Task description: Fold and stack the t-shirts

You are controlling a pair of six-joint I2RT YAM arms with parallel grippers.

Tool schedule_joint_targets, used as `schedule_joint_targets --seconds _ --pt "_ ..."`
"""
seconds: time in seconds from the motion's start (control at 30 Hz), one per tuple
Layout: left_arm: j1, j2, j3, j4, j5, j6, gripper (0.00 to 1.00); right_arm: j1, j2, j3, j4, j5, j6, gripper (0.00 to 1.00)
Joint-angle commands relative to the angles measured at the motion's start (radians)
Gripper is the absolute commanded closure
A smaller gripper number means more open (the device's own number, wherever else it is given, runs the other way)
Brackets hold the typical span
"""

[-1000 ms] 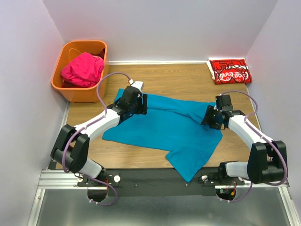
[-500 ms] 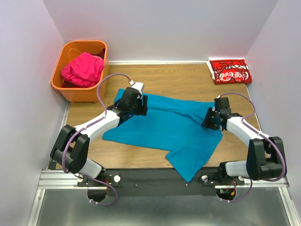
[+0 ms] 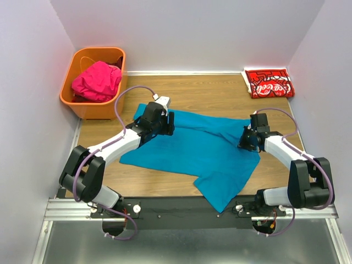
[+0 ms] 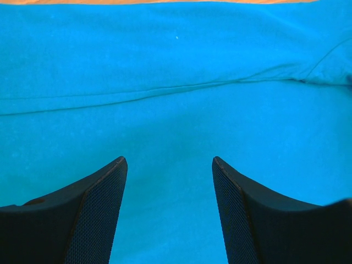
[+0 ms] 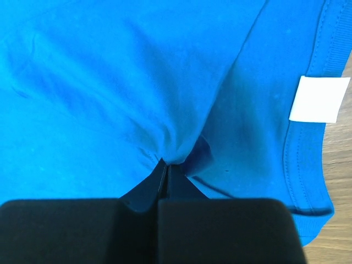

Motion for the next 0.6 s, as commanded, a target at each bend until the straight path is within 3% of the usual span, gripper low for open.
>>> schedule_joint_targets --seconds 0.0,0.27,0.57 --pt "-0.015 0.018 0.032 0.031 0.049 0.0 0.29 0.002 0.017 0.074 0.016 -0.019 0.024 1.0" --pt "-0.053 0.093 0.075 0.049 0.092 -0.02 0.3 -0.006 0.149 0.272 -0.019 -0.088 0.07 1.0" --pt "-0.136 0.25 0.228 0.046 0.148 -0.041 0.31 -0.058 0.342 0.439 -0.033 -0.157 0.098 0.98"
